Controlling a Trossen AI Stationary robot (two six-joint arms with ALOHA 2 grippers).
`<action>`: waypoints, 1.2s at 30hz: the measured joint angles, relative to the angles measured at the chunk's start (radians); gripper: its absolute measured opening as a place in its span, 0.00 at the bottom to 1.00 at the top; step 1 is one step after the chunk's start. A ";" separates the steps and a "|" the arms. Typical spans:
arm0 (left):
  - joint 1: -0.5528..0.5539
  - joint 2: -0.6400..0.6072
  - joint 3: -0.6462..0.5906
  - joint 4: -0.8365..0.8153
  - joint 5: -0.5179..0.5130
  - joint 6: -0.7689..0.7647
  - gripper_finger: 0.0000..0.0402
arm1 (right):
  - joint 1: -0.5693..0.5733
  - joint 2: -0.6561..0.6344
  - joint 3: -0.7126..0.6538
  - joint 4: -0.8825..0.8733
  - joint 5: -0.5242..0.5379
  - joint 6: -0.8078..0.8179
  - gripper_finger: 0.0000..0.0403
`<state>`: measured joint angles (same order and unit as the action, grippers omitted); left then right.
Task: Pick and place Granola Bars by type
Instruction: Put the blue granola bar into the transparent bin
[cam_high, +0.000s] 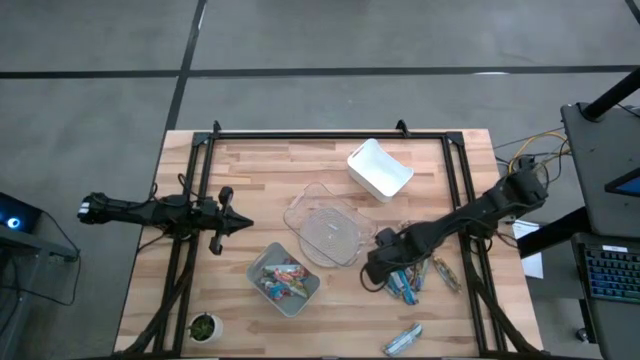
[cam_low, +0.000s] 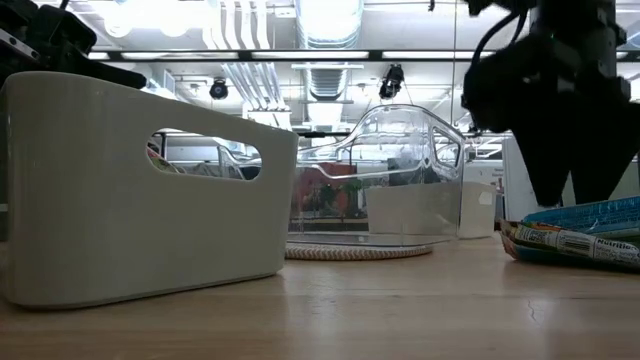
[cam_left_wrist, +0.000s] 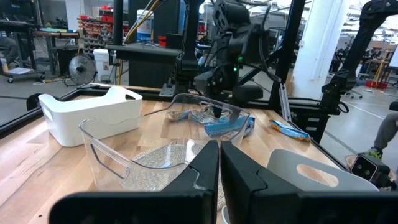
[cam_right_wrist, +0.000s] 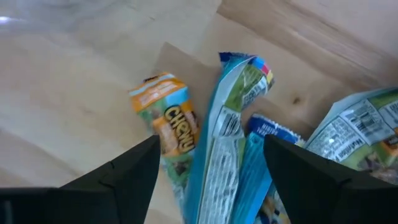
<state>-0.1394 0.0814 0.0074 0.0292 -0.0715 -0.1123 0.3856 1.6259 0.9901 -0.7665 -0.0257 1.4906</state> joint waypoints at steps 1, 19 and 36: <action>0.000 0.000 0.000 0.000 0.000 0.000 0.00 | -0.001 0.012 0.000 0.000 0.000 -0.003 0.68; 0.000 0.000 0.000 0.000 0.000 0.000 0.00 | -0.020 0.074 0.000 -0.001 0.054 -0.004 0.62; 0.000 0.000 0.000 0.000 0.000 0.000 0.00 | -0.024 0.088 -0.009 0.017 0.051 0.002 0.48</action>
<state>-0.1390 0.0812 0.0074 0.0292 -0.0713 -0.1123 0.3618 1.7138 0.9815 -0.7498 0.0255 1.4925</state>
